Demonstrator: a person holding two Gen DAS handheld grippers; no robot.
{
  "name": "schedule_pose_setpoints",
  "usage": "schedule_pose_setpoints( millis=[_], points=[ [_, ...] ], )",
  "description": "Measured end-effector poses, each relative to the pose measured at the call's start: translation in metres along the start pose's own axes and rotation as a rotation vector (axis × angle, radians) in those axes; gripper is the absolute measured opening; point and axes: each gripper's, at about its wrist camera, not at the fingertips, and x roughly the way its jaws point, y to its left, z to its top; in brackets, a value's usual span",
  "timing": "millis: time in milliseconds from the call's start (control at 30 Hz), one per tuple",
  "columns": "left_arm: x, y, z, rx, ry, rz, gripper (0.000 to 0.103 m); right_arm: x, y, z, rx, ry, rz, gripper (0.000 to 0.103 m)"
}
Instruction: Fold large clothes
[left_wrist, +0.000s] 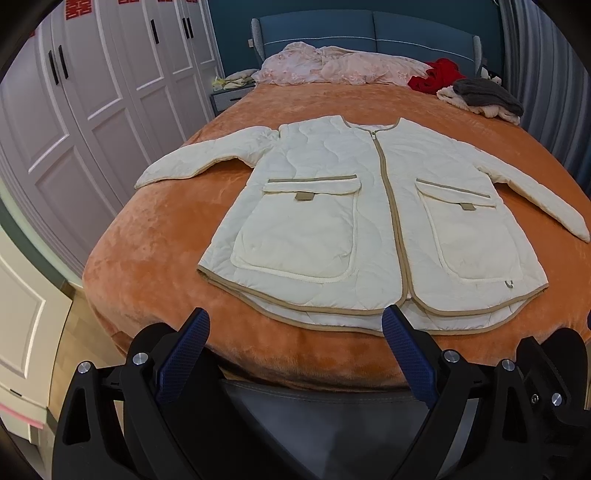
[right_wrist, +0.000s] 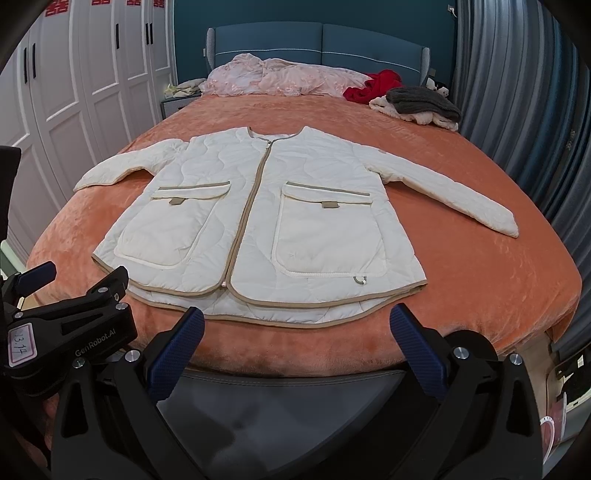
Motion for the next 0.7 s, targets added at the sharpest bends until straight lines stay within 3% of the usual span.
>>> schedule_pose_setpoints(
  millis=[700],
  points=[
    [0.0018, 0.0001, -0.0041, 0.001, 0.007, -0.003, 0.092, -0.0013, 0.0005, 0.0004, 0.003, 0.004, 0.003, 0.098]
  ],
)
